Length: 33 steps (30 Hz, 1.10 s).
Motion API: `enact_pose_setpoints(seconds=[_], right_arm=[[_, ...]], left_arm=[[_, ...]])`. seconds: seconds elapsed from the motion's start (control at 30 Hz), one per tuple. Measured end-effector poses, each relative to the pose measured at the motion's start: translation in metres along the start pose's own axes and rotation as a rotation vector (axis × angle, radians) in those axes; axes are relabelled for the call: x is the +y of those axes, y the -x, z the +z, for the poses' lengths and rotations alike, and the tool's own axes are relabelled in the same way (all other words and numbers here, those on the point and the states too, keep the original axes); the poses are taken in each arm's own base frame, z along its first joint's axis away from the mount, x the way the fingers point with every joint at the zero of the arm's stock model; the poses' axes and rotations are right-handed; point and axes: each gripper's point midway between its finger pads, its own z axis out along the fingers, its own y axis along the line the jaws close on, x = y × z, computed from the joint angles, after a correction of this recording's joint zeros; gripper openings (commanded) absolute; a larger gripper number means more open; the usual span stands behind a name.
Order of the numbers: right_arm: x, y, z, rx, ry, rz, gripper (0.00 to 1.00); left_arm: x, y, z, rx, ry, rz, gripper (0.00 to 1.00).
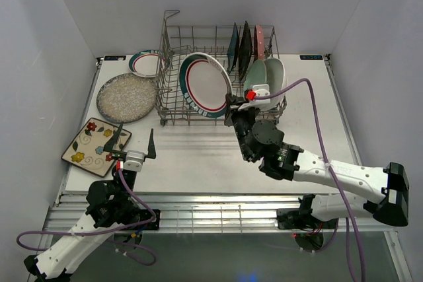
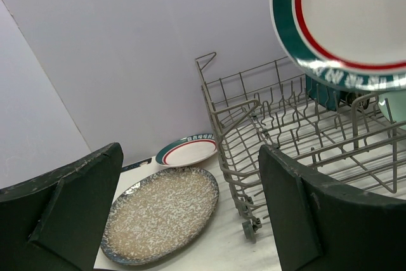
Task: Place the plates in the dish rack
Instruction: Insert the plate into the dish rack.
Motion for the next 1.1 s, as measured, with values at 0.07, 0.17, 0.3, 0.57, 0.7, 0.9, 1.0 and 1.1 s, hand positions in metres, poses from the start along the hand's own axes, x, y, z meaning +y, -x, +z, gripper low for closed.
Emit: enact_pose_setpoints(seconds=[0.07, 0.17, 0.3, 0.57, 0.7, 0.9, 1.0, 1.1], right_arm=[[-0.001, 0.017, 0.007, -0.034, -0.039, -0.013, 0.08], [-0.002, 0.037, 0.019, -0.073, -0.103, -0.052, 0.08], [-0.005, 0.046, 0.039, -0.101, -0.192, -0.133, 0.08], [-0.031, 0.039, 0.092, -0.094, -0.388, -0.305, 0.08], [-0.044, 0.042, 0.118, -0.092, -0.47, -0.347, 0.08], [-0.049, 0.046, 0.156, -0.097, -0.571, -0.403, 0.08], [-0.05, 0.044, 0.173, -0.093, -0.612, -0.441, 0.08], [-0.052, 0.042, 0.188, -0.091, -0.636, -0.469, 0.08]], left_arm=[[0.0, 0.0, 0.0, 0.0, 0.0, 0.0, 0.98], [-0.001, 0.0, 0.0, 0.0, -0.002, 0.001, 0.98], [-0.003, -0.001, 0.0, -0.001, -0.009, 0.003, 0.98], [-0.005, -0.001, 0.0, -0.005, -0.018, 0.004, 0.98], [-0.005, -0.001, 0.0, -0.007, -0.02, 0.004, 0.98], [-0.005, -0.001, 0.0, -0.007, -0.022, 0.004, 0.98], [-0.005, -0.001, 0.0, -0.007, -0.022, 0.004, 0.98], [-0.005, -0.001, 0.0, -0.007, -0.022, 0.004, 0.98]])
